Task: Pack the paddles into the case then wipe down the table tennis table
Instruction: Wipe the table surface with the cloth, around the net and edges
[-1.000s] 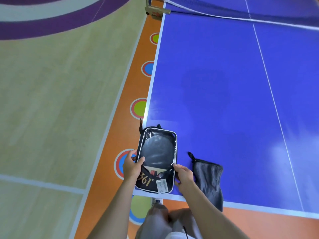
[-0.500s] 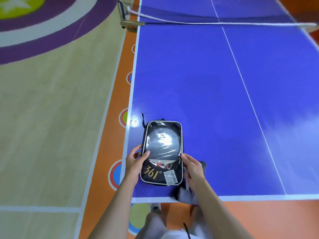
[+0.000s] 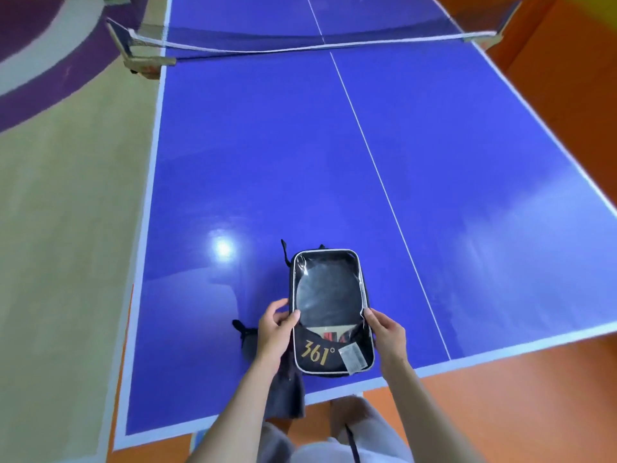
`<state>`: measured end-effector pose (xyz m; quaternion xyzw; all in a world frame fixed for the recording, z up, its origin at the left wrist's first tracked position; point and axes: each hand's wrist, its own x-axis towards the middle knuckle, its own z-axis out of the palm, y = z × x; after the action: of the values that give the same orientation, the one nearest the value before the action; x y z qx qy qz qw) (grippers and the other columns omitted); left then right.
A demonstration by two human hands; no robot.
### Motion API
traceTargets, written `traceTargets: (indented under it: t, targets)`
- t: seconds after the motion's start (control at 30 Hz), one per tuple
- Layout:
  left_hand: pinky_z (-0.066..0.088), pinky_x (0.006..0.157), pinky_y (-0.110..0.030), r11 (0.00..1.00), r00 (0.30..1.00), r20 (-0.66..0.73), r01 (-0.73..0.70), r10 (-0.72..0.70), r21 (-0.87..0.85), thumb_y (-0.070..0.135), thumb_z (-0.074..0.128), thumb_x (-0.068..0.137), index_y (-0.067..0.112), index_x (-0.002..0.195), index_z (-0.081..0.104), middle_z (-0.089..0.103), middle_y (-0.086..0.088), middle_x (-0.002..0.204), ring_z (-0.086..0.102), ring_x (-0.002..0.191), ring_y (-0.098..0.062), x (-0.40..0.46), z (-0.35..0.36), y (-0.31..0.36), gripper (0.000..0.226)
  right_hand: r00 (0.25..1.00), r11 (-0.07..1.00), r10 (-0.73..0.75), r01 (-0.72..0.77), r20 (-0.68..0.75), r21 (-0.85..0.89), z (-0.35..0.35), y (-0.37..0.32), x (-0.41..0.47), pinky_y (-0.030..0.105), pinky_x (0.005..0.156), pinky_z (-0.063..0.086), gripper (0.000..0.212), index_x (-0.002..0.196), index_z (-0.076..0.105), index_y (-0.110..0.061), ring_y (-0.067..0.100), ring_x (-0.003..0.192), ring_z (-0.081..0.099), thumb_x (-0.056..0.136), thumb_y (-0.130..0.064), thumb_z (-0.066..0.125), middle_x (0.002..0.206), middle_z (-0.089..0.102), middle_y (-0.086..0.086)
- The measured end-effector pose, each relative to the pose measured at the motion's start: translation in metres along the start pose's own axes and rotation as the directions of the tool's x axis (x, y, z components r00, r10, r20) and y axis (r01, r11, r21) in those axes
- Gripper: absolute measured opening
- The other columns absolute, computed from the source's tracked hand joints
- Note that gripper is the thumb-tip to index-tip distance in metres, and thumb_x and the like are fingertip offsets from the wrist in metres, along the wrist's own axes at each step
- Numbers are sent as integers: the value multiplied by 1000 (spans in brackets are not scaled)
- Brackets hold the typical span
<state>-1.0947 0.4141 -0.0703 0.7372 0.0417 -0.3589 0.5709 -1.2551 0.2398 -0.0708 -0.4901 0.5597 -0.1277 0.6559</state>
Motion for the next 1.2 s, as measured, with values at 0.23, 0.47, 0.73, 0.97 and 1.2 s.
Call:
traceTargets:
  t: [0.23, 0.47, 0.73, 0.97, 1.2]
  targets:
    - [54, 82, -31, 991, 996, -27, 92, -89, 97, 13, 73, 93, 24, 118, 61, 77, -8, 93, 72, 85, -19, 0, 84, -23, 29, 1000, 988, -7, 4, -14, -155, -76, 12, 58, 46, 101, 57, 23, 111, 82, -16, 14, 106, 74, 94, -30, 78, 102, 81, -9]
    - [48, 75, -28, 954, 984, -63, 177, -166, 242, 16, 72, 94, 28, 109, 58, 75, 0, 97, 71, 93, -18, -3, 120, -28, 24, 1000, 961, 23, -22, 1, -276, -106, 25, 90, 46, 102, 56, 21, 112, 83, -19, 14, 107, 74, 95, -31, 76, 104, 80, -10]
    - [57, 95, -46, 932, 973, -45, 232, -228, 278, 19, 68, 92, 29, 111, 61, 71, 1, 108, 69, 100, -21, 0, 116, -24, 23, 998, 903, 0, -30, -71, -429, -97, 7, 90, 37, 81, 52, 31, 124, 71, -22, 21, 103, 69, 95, -34, 72, 111, 75, -5]
    - [56, 81, -38, 962, 991, -43, 136, -129, 237, 12, 59, 98, 21, 112, 64, 69, -4, 105, 68, 89, -20, -12, 87, -6, 17, 960, 849, -267, 195, -80, -492, -70, -25, 57, 47, 99, 45, 33, 130, 67, -18, 27, 129, 49, 100, -32, 64, 129, 62, 5]
    - [49, 71, -26, 919, 1000, -7, 11, -9, 393, 19, 59, 99, 23, 107, 66, 71, 1, 101, 66, 90, -17, -17, 20, -15, 12, 893, 667, -450, 360, 34, -652, 0, -18, 15, 50, 105, 41, 23, 122, 71, -25, 23, 136, 43, 100, -27, 63, 135, 58, -4]
